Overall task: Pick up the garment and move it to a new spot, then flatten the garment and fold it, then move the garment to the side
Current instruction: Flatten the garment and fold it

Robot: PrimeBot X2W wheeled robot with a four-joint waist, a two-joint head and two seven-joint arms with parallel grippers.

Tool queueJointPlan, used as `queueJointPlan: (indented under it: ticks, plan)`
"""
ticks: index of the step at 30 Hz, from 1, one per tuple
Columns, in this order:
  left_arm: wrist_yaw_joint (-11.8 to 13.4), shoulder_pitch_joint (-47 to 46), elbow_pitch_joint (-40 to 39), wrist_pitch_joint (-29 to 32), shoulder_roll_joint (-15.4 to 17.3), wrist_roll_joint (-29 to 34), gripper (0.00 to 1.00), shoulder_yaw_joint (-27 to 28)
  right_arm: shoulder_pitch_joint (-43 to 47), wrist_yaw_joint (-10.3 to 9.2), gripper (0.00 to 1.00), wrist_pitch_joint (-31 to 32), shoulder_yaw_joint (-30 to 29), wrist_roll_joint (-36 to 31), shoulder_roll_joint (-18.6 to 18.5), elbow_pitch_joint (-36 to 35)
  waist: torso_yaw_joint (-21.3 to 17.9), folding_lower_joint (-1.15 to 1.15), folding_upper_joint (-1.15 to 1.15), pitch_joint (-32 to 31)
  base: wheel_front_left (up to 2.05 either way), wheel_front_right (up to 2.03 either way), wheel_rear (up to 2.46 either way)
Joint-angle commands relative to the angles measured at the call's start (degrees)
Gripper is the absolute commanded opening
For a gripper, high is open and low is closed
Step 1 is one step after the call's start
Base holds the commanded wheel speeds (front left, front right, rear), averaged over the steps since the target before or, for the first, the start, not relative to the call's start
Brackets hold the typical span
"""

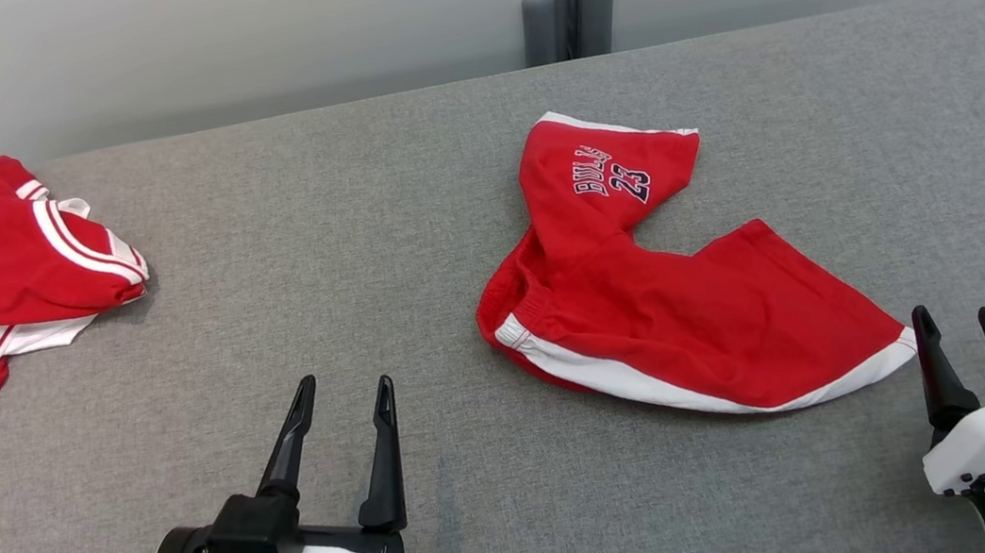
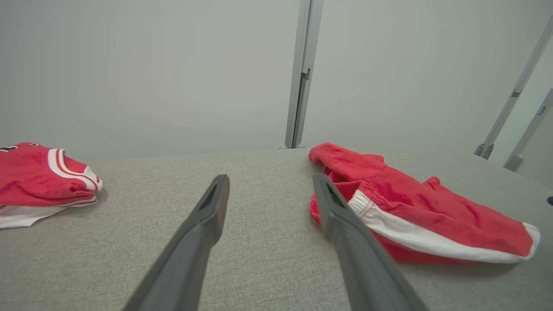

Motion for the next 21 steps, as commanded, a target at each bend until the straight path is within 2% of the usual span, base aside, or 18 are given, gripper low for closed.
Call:
queueJointPlan:
  ticks: [1, 8, 17, 21]
  plan:
    - [0.1, -0.7, -0.1, 0.0, 0.2, 0.6, 1.0, 0.3, 0.6, 0.02, 1.0, -0.3, -0.4, -0.8, -0.2, -0.6, -0.1, 0.0, 0.0, 0.0, 0.0, 0.0, 0.0]
    - [-0.2, -0.6, -0.2, 0.0, 0.2, 0.7, 1.0, 0.5, 3.2, 0.02, 1.0, -0.3, -1.8, -5.8, 0.3, -7.1, -1.1, 0.0, 0.0, -0.3, 0.0, 0.0, 0.0]
    - [-0.9, 0.3, -0.4, 0.0, 0.2, 1.7, 1.0, 2.1, 8.8, 0.02, 1.0, -0.3, -1.8, -14.9, 1.9, -23.2, -1.6, 0.0, 0.0, -1.8, 0.0, 0.0, 0.0]
    - [-1.1, 1.4, -0.7, 0.0, 0.2, 2.2, 1.0, 3.2, 11.0, 0.02, 1.0, -0.3, -1.7, -15.9, 2.9, -28.0, -1.3, 0.0, 0.0, -2.4, 0.0, 0.0, 0.0]
